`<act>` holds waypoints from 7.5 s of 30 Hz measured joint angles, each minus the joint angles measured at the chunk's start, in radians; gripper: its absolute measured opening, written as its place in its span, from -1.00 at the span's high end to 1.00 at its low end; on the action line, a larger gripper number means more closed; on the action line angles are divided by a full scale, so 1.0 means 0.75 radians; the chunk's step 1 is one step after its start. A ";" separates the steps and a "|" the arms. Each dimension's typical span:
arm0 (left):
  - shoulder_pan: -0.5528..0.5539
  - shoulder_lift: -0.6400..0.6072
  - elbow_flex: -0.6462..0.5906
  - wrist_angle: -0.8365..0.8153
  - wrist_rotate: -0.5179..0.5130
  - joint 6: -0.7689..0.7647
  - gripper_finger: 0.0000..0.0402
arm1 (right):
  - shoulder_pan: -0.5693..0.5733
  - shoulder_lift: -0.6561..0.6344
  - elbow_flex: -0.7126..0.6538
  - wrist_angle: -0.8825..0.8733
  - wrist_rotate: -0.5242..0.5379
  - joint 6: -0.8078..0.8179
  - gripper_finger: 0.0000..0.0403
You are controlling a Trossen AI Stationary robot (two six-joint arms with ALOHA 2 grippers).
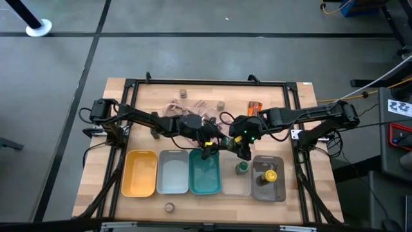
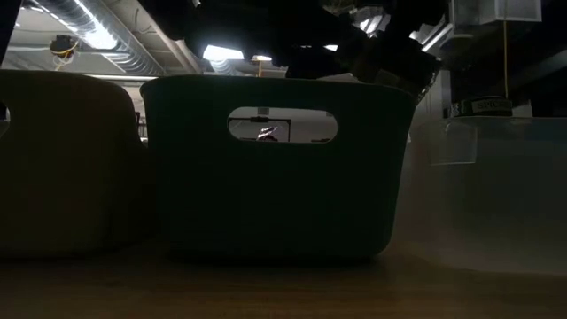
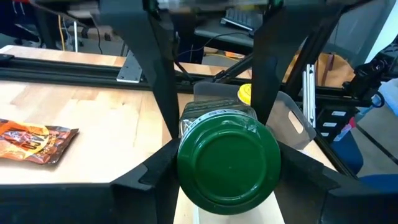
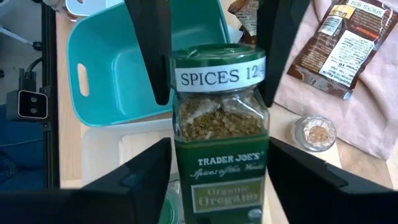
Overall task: Sort spices by type
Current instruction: Put the green seasoning bottle into the transparent bin, then put the orange seasoning bag into the green bin
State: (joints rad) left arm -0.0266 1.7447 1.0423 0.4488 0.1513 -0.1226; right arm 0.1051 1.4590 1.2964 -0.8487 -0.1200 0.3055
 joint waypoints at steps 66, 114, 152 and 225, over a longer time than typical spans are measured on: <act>-0.146 0.225 0.538 -0.986 -0.084 0.105 0.05 | -0.010 -0.569 -0.001 -0.210 0.532 -0.006 -0.56; 0.019 -0.063 0.631 -1.037 -0.083 0.275 -0.13 | -0.012 -0.500 -0.281 -0.254 0.863 -0.244 -0.56; 0.402 -0.235 0.627 -1.381 -0.055 0.350 -0.13 | -0.726 0.181 -0.611 0.272 0.473 -0.684 -0.56; 0.625 -0.794 -0.044 -0.937 0.036 0.151 -0.13 | -0.891 0.006 -0.614 0.885 0.130 0.140 0.84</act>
State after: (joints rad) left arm 0.4423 1.1494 1.0094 -0.2541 0.1779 -0.0093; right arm -0.5632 1.4637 0.8356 -0.1849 -0.0225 0.4103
